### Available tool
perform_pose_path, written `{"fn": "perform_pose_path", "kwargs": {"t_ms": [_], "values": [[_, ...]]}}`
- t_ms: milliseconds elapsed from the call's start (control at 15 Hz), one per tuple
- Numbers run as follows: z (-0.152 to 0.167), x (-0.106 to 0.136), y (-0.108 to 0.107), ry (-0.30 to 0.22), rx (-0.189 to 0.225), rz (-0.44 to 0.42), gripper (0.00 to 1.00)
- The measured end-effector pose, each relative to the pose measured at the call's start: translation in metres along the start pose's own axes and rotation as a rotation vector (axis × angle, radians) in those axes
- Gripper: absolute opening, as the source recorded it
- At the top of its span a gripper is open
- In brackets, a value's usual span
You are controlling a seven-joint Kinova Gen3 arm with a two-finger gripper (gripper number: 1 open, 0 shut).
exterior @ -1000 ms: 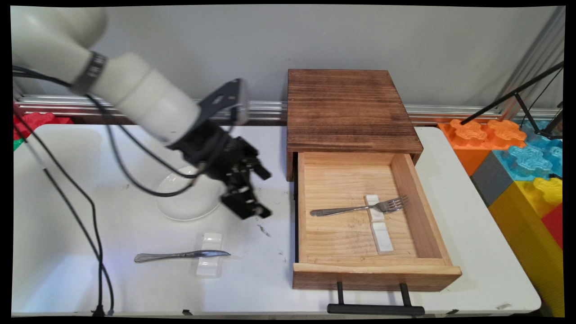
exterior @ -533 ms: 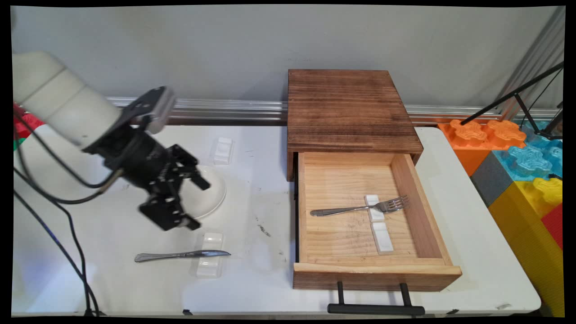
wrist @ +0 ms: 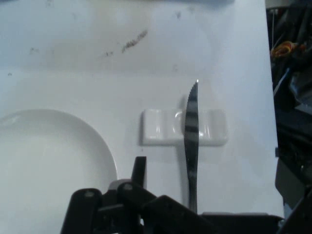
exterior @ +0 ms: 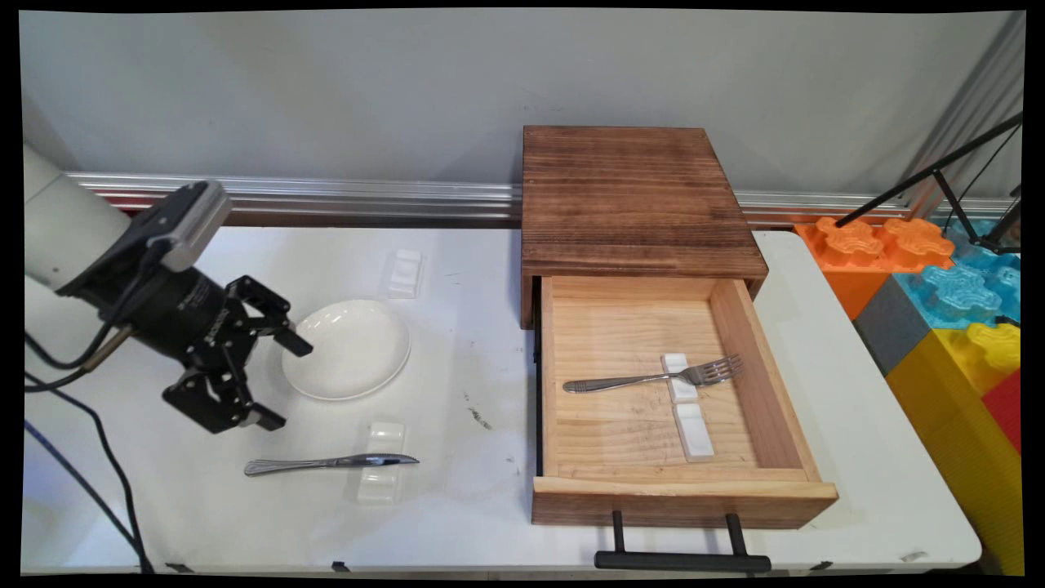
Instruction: Pick up the knife from the right of the white plate
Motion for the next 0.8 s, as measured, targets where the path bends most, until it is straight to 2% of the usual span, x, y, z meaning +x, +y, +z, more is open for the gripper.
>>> {"fn": "perform_pose_path", "kwargs": {"t_ms": [267, 800], "values": [[0.012, -0.026, 0.004, -0.012, -0.005, 0.002, 1.0], [0.063, -0.061, 0.002, -0.024, -0.018, 0.004, 1.0]]}}
